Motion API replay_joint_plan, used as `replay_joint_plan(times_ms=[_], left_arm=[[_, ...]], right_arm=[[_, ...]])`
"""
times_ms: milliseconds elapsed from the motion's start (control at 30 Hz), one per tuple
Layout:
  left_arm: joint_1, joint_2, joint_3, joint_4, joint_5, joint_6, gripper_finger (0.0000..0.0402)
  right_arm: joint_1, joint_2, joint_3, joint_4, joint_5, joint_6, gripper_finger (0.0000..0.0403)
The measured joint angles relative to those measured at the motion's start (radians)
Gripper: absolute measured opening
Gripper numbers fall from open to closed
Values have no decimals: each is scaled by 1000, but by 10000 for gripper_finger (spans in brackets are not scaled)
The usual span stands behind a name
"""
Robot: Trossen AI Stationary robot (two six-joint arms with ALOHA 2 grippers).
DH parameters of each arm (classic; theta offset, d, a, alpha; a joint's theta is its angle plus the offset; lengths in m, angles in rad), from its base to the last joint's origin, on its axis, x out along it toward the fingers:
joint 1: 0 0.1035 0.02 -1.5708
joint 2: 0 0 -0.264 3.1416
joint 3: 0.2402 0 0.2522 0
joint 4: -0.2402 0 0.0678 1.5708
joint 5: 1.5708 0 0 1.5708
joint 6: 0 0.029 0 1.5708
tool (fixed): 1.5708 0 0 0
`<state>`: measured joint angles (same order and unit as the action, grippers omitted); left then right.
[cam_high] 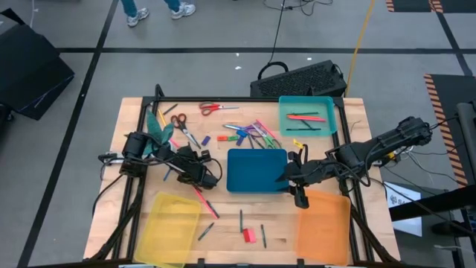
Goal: Sort crayons/erasers/pens/pencils in bins
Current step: Put the dark blue pencil into the green bin
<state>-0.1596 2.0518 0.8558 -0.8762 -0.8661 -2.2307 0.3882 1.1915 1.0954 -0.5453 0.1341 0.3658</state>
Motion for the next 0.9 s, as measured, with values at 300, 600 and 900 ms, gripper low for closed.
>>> replay_joint_plan(times_ms=[300, 600, 900], left_arm=[[0, 2, 2, -16, -6, -9, 17], [0, 4, 2, -42, -32, -23, 17], [2, 6, 0, -53, -54, -24, 17]], right_arm=[[0, 0, 0, 0, 0, 0, 150], [0, 0, 0, -1, 0, 0, 150], [0, 0, 0, -1, 0, 0, 150]])
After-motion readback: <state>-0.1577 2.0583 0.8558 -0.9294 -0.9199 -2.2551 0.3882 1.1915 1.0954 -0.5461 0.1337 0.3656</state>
